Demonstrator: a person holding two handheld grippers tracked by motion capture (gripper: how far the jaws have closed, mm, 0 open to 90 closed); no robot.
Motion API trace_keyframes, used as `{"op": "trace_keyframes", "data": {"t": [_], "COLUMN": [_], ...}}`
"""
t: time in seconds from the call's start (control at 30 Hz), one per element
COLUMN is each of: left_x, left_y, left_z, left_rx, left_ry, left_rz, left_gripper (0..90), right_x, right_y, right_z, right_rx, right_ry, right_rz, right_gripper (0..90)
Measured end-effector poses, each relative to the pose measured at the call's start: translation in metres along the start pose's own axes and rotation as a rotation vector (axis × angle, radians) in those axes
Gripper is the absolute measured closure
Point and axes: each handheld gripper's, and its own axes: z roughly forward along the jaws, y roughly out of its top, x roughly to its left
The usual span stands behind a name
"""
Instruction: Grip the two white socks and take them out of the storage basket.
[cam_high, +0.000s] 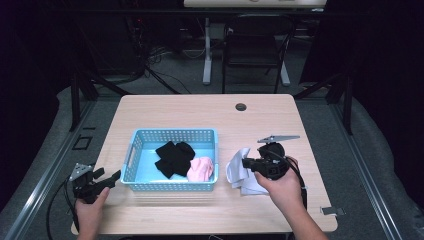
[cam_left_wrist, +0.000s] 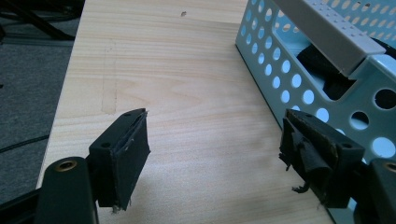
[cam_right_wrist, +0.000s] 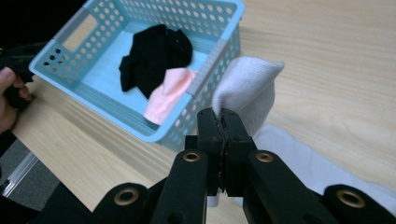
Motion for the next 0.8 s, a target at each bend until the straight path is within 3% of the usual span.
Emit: {"op": "trace_keyframes", "data": {"t": [0.17,0.33,0.37,0.4,0.43,0.8], "left_x": [0.000,0.000,0.001,0.001,0.001,0.001], "left_y": [0.000,0.000,0.000,0.000,0.000,0.000], "left_z": [0.000,0.000,0.000,0.000,0.000,0.000], "left_rx": [-0.001,0.000,0.001,0.001,-0.005,-0.006], "left_ry": [0.001,0.002,0.002,0.002,0.002,0.002], "left_rz": [0.002,0.004,0.003,0.003,0.003,0.003], "left_gripper": [23.6,23.6,23.6,23.6,23.6,23.6], "right_x": [-0.013,-0.033,-0.043,-0.043,-0.053,-0.081], "right_y": [-0.010,-0.020,-0.024,-0.024,-0.030,-0.046], "right_z": [0.005,0.010,0.011,0.011,0.013,0.018], "right_rx": [0.013,0.023,0.029,0.029,0.041,0.075], "right_ry": [-0.017,-0.070,-0.091,-0.091,-0.109,-0.169], "right_rz": [0.033,0.073,0.096,0.096,0.122,0.189], "right_gripper": [88.8,88.8,88.8,88.8,88.8,88.6]}}
